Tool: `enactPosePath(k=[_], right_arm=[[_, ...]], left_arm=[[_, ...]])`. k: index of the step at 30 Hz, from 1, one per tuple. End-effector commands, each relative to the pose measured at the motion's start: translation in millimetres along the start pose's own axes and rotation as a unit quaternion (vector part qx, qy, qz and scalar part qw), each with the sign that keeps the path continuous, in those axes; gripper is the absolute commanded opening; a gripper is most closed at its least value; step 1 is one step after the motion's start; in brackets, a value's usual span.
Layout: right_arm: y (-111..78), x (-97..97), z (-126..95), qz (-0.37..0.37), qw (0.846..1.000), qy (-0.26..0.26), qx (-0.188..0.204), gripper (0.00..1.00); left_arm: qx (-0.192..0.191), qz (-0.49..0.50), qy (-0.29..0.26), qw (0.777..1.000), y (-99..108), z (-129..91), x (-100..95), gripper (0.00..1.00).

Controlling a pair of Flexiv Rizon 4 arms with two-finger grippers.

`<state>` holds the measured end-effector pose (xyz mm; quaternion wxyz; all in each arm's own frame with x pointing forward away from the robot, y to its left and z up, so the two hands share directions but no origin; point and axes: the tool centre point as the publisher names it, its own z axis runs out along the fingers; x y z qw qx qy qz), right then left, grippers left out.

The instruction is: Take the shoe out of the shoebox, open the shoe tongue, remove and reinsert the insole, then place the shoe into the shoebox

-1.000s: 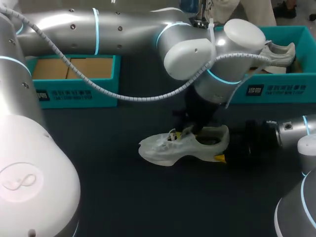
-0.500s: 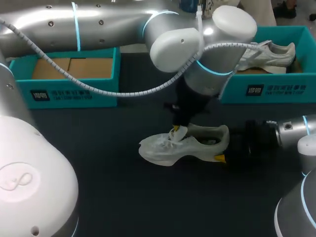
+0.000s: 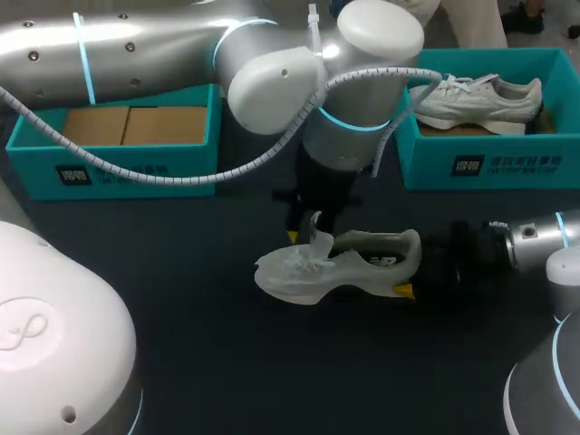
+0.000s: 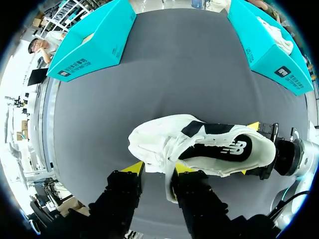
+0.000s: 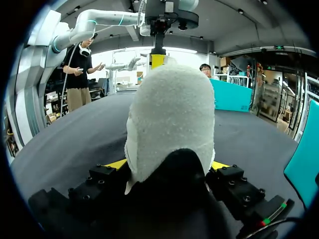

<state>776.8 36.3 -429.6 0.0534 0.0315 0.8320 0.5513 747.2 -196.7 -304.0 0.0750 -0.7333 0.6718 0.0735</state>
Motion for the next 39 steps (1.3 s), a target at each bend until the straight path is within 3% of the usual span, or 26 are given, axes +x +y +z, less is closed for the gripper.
enactPosePath(k=[1,3,5,9,15,18,20,21,26,36,39], right_arm=[[-1.1,1.1,1.2,0.0,1.0,0.0,0.001,0.0],[-1.1,1.1,1.2,0.0,1.0,0.0,0.001,0.0],[-1.1,1.1,1.2,0.0,1.0,0.0,0.001,0.0],[-1.1,1.1,1.2,0.0,1.0,0.0,0.001,0.0],[-1.1,1.1,1.2,0.0,1.0,0.0,0.001,0.0],[-1.1,1.1,1.2,0.0,1.0,0.0,0.001,0.0],[-1.1,1.1,1.2,0.0,1.0,0.0,0.001,0.0],[-1.1,1.1,1.2,0.0,1.0,0.0,0.001,0.0],[-1.1,1.1,1.2,0.0,1.0,0.0,0.001,0.0],[-1.1,1.1,1.2,0.0,1.0,0.0,0.001,0.0],[-1.1,1.1,1.2,0.0,1.0,0.0,0.001,0.0]], left_arm=[[-0.003,0.003,0.022,1.0,0.4,0.8,0.3,0.5],[-0.005,0.005,0.028,1.0,0.7,-1.4,2.9,0.53],[-0.006,0.006,0.03,1.0,-0.7,-3.9,6.1,0.48],[-0.003,0.008,0.037,0.999,-1.5,-12.0,12.2,0.47],[-0.001,0.012,0.039,0.999,-3.1,-15.0,18.8,0.32],[0.0,0.016,0.04,0.999,-0.5,-16.8,20.7,0.22],[-0.001,0.021,0.04,0.999,1.4,-16.8,21.2,0.04],[-0.001,0.022,0.04,0.999,2.6,-17.2,20.9,0.0],[-0.009,0.034,0.045,0.998,4.5,-17.8,9.0,0.0],[-0.035,0.061,0.071,0.995,8.4,2.0,-23.3,0.0],[-0.036,0.062,0.071,0.995,9.2,7.4,-28.4,0.1]])
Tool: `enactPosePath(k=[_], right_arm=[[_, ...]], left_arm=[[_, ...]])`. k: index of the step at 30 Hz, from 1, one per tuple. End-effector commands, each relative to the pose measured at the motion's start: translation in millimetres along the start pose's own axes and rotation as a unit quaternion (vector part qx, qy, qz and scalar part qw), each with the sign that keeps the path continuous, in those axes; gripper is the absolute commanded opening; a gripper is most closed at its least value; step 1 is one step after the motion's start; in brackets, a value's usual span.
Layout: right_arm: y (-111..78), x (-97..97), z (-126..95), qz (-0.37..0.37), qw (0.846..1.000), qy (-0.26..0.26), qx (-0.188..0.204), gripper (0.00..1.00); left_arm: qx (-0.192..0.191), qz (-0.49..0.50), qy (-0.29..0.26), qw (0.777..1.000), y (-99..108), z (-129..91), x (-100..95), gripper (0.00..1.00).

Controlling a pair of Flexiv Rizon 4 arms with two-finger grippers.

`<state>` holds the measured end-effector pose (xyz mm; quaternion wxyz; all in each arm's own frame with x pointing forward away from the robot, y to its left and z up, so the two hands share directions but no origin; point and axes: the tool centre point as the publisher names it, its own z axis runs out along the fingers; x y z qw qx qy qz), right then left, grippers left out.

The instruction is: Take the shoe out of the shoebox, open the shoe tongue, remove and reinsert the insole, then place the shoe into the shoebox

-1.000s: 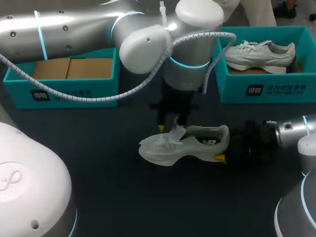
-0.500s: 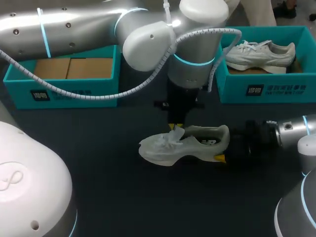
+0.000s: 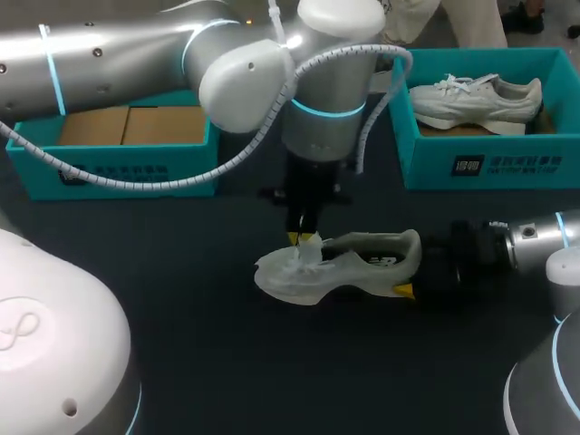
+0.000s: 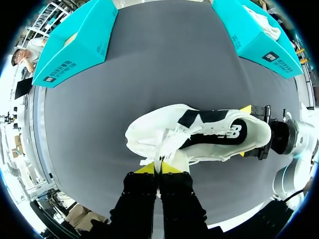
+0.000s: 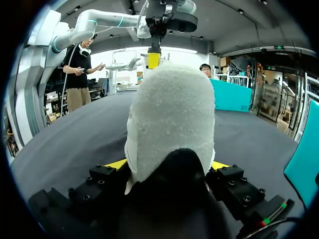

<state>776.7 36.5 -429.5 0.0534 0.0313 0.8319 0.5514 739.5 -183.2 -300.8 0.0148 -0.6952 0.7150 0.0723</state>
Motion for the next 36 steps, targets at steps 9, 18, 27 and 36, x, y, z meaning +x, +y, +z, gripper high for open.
enactPosePath(k=[9,18,27,36], right_arm=[[-1.2,0.9,1.1,0.0,1.0,-0.001,0.001,0.0],[-1.2,0.9,1.1,0.0,1.0,-0.001,0.001,0.0],[-1.2,0.9,1.1,0.0,1.0,-0.001,0.001,0.0],[-1.2,0.9,1.1,0.0,1.0,-0.001,0.001,0.0]], left_arm=[[-0.005,-0.004,0.032,0.999,3.5,21.5,-23.0,0.22],[-0.011,-0.003,0.039,0.999,2.0,19.9,-24.3,0.19],[0.005,0.028,0.061,0.998,-1.7,-8.3,-18.5,0.46],[0.029,0.098,0.078,0.992,-7.1,-41.6,-5.9,1.0]])
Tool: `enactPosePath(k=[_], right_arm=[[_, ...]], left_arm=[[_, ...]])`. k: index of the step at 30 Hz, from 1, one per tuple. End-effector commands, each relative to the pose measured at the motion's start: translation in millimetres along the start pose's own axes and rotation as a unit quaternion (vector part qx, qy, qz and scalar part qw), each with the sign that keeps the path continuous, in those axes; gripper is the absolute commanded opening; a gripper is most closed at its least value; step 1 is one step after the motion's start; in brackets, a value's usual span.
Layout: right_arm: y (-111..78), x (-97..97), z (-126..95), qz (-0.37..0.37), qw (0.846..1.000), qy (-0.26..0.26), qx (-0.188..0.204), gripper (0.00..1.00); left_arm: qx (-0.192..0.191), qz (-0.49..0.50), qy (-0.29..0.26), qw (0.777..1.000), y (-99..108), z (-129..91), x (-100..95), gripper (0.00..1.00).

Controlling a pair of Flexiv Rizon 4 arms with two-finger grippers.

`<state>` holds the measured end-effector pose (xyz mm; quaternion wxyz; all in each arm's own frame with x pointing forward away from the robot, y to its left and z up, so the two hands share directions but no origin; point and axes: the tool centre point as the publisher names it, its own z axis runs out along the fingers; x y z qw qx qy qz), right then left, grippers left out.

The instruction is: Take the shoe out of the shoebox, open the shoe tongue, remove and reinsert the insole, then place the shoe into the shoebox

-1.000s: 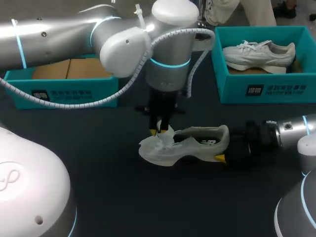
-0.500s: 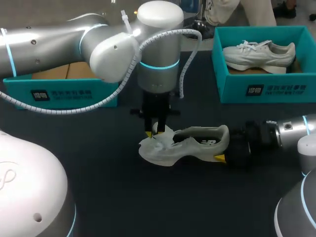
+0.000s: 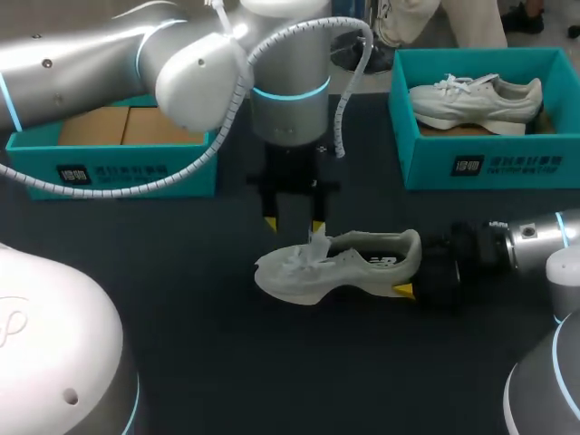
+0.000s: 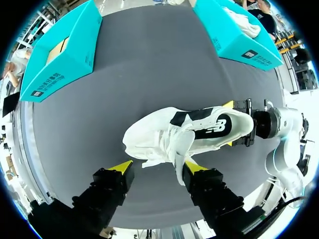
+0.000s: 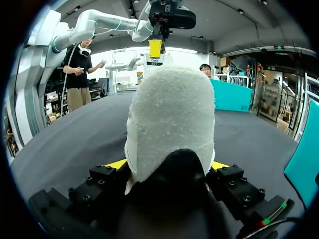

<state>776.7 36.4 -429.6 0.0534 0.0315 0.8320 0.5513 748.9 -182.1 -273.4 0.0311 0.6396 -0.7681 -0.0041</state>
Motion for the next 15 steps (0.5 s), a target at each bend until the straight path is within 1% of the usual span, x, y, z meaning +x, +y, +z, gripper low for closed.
enactPosePath(k=[1,4,5,6,7,8,9,10,15], right_arm=[[-1.0,1.0,1.2,0.0,1.0,0.0,0.001,0.0],[-1.0,1.0,1.2,0.0,1.0,0.0,0.001,0.0],[-1.0,1.0,1.2,0.0,1.0,0.0,0.001,0.0],[-1.0,1.0,1.2,0.0,1.0,0.0,0.001,0.0],[-1.0,1.0,1.2,0.0,1.0,0.0,0.001,0.0],[-1.0,1.0,1.2,0.0,1.0,0.0,0.001,0.0],[-1.0,1.0,1.2,0.0,1.0,0.0,0.001,0.0],[-1.0,1.0,1.2,0.0,1.0,0.0,0.001,0.0],[-1.0,1.0,1.2,0.0,1.0,0.0,0.001,0.0]], left_arm=[[0.007,0.039,0.002,0.999,-2.1,-18.0,3.6,1.0],[-0.001,0.12,0.02,0.993,-5.3,-31.6,11.2,1.0],[-0.005,0.165,0.017,0.986,-5.8,-34.9,14.1,1.0],[-0.001,0.212,0.01,0.977,-5.0,-39.1,17.3,1.0],[-0.002,0.267,0.002,0.964,-3.3,-44.0,21.6,1.0],[-0.014,0.344,0.0,0.939,0.7,-47.9,25.7,1.0],[-0.029,0.438,-0.003,0.899,8.3,-50.5,28.6,1.0],[-0.036,0.52,-0.005,0.853,17.2,-52.6,29.0,1.0],[-0.036,0.52,-0.005,0.853,17.2,-52.6,29.0,1.0]])
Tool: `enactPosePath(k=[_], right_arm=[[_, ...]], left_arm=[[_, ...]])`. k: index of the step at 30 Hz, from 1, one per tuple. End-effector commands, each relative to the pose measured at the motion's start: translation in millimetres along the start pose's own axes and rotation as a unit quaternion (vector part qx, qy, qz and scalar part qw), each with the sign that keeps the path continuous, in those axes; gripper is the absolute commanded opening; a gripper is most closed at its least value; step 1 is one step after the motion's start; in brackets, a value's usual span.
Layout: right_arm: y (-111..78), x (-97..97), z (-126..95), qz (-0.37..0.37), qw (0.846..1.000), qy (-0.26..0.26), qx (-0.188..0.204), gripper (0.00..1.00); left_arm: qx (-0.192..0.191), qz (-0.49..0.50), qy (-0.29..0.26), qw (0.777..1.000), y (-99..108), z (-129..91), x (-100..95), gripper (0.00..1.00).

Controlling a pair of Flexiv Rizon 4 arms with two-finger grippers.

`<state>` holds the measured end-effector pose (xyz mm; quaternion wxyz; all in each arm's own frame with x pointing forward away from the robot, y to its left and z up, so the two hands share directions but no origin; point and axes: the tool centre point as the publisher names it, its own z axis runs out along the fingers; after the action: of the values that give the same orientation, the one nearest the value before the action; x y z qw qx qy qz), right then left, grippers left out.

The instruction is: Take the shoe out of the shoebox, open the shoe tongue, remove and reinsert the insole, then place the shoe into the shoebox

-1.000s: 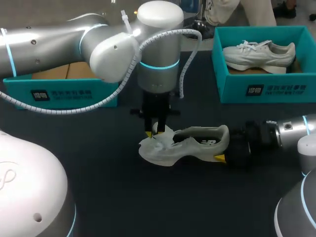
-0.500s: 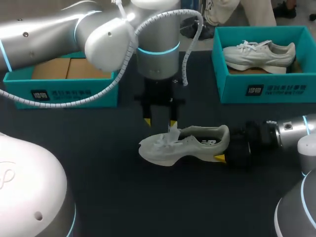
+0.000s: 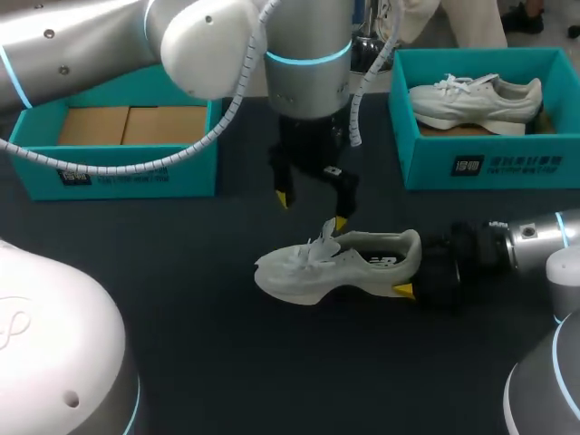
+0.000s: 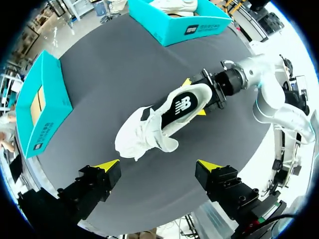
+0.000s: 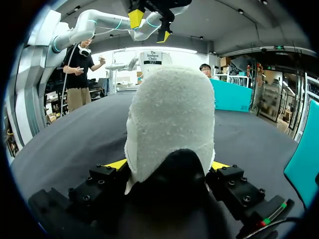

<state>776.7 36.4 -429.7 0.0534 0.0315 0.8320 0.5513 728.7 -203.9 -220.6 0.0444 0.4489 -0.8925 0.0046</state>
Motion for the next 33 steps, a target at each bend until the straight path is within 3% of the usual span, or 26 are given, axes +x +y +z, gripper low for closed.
enactPosePath(k=[1,14,20,27,29,33], right_arm=[[-1.0,1.0,1.1,0.0,1.0,0.0,0.001,0.0],[-1.0,1.0,1.1,0.0,1.0,0.0,0.001,0.0],[-1.0,1.0,1.1,0.0,1.0,0.0,0.001,0.0],[-1.0,1.0,1.1,0.0,1.0,0.0,0.001,0.0],[-1.0,1.0,1.1,0.0,1.0,0.0,0.001,0.0],[-1.0,1.0,1.1,0.0,1.0,0.0,0.001,0.0]], left_arm=[[-0.036,0.313,-0.01,0.949,-1.7,-1.7,1.0,1.0],[-0.036,0.313,-0.01,0.949,-1.7,-1.7,1.0,1.0],[-0.039,0.423,-0.031,0.905,-15.7,-4.0,19.8,1.0],[-0.045,0.471,-0.017,0.881,-33.8,15.2,40.7,1.0],[-0.045,0.469,-0.012,0.882,-39.7,21.8,42.8,0.0],[-0.047,0.471,-0.011,0.881,-47.8,35.3,45.4,0.0]])
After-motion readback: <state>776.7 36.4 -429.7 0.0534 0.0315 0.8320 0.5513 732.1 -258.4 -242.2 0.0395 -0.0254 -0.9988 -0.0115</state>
